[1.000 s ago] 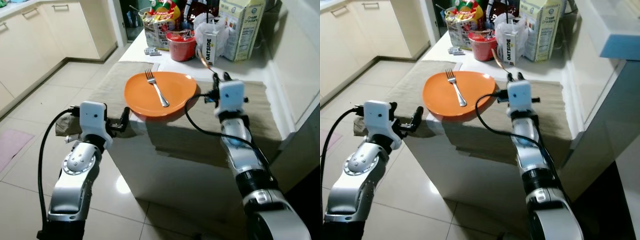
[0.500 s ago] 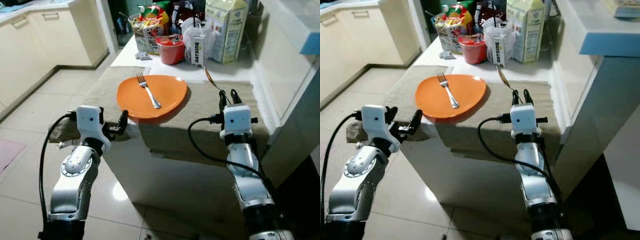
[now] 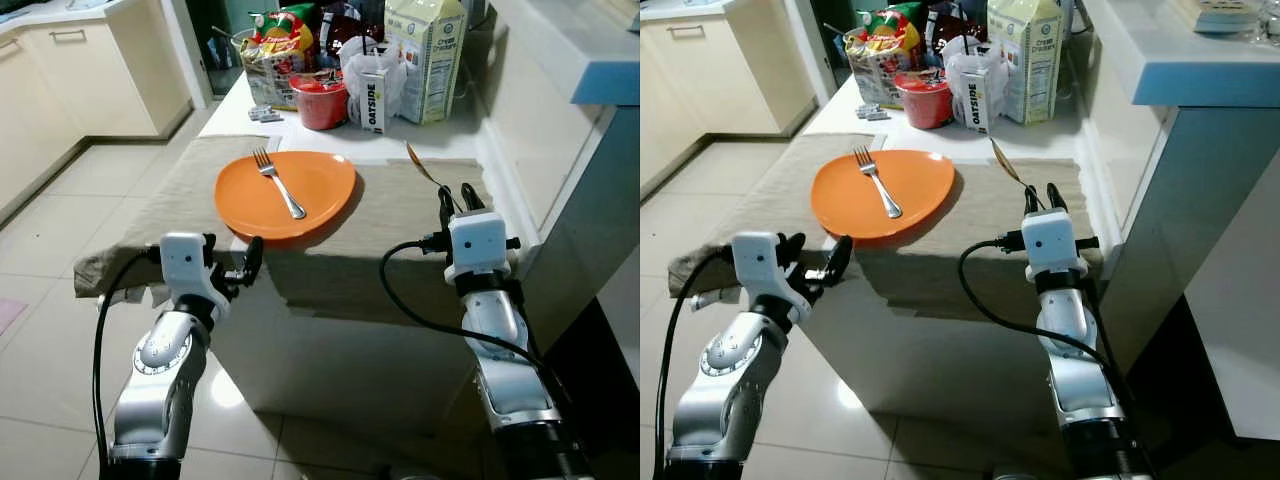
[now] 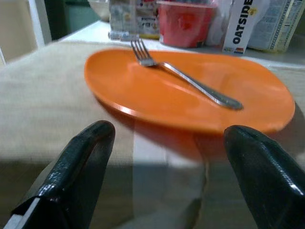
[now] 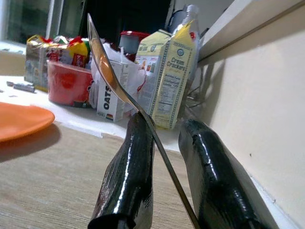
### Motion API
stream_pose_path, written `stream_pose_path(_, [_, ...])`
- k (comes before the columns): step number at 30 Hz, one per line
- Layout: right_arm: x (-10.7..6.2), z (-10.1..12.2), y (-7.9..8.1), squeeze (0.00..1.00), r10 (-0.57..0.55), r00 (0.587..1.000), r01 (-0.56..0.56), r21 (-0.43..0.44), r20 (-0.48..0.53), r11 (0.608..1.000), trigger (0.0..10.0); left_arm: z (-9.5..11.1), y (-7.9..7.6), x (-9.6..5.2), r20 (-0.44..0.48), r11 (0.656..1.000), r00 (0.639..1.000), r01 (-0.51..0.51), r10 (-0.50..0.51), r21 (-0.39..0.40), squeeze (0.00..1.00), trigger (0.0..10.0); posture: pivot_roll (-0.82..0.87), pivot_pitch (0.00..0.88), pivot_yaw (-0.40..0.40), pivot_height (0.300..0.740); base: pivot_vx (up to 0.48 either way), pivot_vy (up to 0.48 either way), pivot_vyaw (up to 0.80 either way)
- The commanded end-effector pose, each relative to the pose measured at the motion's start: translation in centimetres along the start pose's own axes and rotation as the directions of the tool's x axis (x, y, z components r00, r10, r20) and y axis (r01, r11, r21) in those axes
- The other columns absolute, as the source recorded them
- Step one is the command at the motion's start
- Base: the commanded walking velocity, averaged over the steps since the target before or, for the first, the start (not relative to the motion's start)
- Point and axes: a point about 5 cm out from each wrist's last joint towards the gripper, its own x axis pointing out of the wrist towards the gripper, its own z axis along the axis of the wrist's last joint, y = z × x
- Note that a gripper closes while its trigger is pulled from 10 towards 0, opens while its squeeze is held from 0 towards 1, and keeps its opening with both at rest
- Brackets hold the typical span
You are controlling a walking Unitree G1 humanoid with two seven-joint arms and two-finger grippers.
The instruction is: Setting the table
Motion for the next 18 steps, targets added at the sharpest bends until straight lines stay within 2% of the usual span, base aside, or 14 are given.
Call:
stream_pose_path(1, [0.4,0.2,-0.1,0.16,0.008,1.000,-0.008,0.023,-0.013,1.000,0.0,-0.8,0.3,-0.2,-0.016,0.999,0.999,-0.037,0.037,-0.021,0.00,10.0,-0.23,0.000,0.082,0.740,0.000,0.000,0.00])
stream_pose_path(5, [0.6,0.4,-0.2,0.15,0.029,1.000,-0.029,0.012,-0.009,1.000,0.0,-1.2,-0.3,0.0,-0.013,0.999,0.999,-0.033,0.032,-0.037,0.00,10.0,-0.23,0.000,0.068,0.740,0.000,0.000,0.00])
stream_pose_path(11, [1.2,0.3,-1.5,0.15,0.037,0.999,-0.037,-0.011,-0.026,0.999,0.0,-1.5,-1.4,0.6,0.004,0.997,1.000,-0.030,0.031,-0.064,0.00,10.0,-0.25,0.000,0.014,0.740,0.000,0.000,0.00])
stream_pose_path(13, [1.8,0.2,-2.1,0.15,0.059,0.998,-0.059,-0.008,-0.016,0.998,0.0,-1.4,-2.0,0.9,0.021,0.999,0.999,-0.028,0.028,-0.036,0.00,10.0,-0.24,0.000,-0.005,0.740,0.000,0.000,0.00])
stream_pose_path(16, [2.0,-0.1,-1.9,0.15,0.071,0.997,-0.071,-0.002,-0.013,0.997,0.0,-0.9,-2.3,1.0,0.031,1.000,0.999,-0.015,0.015,-0.014,0.00,10.0,-0.24,0.000,-0.001,0.740,0.000,0.000,0.00])
stream_pose_path(18, [2.4,-0.6,-1.6,0.15,0.091,0.996,-0.091,0.037,-0.017,0.995,0.0,-0.3,-2.1,0.4,0.037,1.000,0.999,-0.022,0.022,-0.012,0.00,10.0,-0.20,0.000,0.006,0.740,0.000,0.000,0.00])
